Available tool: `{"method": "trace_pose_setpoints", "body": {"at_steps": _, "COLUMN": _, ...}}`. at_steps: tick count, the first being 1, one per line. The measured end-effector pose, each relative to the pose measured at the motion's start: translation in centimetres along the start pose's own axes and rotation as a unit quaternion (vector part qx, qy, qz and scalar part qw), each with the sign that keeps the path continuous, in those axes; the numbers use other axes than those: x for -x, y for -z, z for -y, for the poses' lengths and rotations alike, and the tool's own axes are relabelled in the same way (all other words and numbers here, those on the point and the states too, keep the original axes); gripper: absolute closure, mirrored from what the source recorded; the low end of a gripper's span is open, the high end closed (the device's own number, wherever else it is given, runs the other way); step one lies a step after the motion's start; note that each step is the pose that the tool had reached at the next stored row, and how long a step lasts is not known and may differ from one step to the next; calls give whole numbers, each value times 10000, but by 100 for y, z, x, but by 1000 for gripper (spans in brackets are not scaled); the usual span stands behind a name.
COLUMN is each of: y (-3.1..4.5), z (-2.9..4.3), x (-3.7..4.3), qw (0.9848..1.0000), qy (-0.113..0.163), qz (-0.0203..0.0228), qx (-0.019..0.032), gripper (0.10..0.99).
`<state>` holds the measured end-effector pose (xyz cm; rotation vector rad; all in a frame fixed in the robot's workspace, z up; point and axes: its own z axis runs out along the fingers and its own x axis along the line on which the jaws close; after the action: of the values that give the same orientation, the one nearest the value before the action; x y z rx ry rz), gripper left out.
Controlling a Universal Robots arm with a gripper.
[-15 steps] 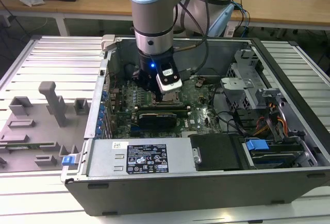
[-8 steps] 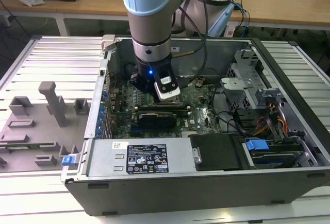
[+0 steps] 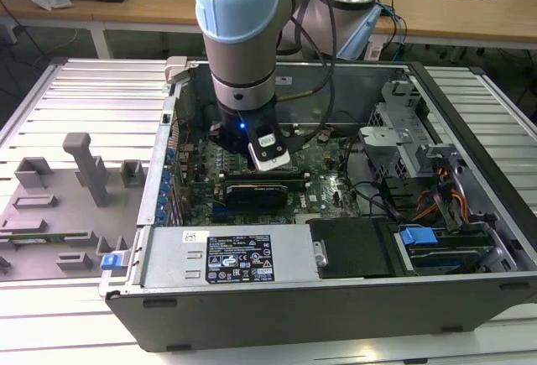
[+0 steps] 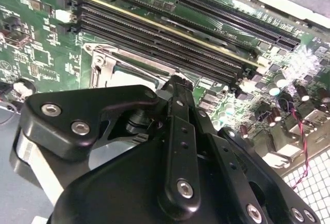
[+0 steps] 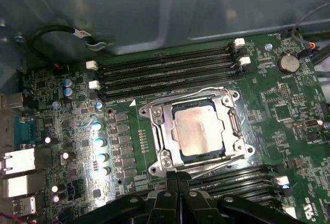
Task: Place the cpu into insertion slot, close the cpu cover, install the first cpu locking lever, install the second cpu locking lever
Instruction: 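Install the second cpu locking lever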
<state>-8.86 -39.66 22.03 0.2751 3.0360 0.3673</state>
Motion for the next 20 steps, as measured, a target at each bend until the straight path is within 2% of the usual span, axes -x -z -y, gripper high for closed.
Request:
{"method": "trace_pose_setpoints", "body": {"at_steps": 3, "y": -52, "z": 21, "x": -9, "qw": 10000, "qy": 36, "qz": -22, "qx": 70, "gripper": 980}}
{"method": "trace_pose_setpoints", "body": {"at_steps": 6, "y": -103, "z": 38, "x": -24, "qw": 9999, "qy": 57, "qz": -35, "qx": 112, "gripper": 980}}
{"method": "trace_pose_setpoints", "body": {"at_steps": 12, "y": -197, "z": 78, "x": -103, "qw": 9999, "qy": 68, "qz": -47, "qx": 141, "gripper": 980}}
{"method": "trace_pose_setpoints", "body": {"at_steps": 16, "y": -229, "z": 77, "x": -108, "qw": 9998, "qy": 73, "qz": -44, "qx": 179, "gripper": 980}}
{"method": "trace_pose_setpoints", "body": {"at_steps": 20, "y": -221, "z": 74, "x": -110, "qw": 9998, "qy": 74, "qz": -50, "qx": 167, "gripper": 980}}
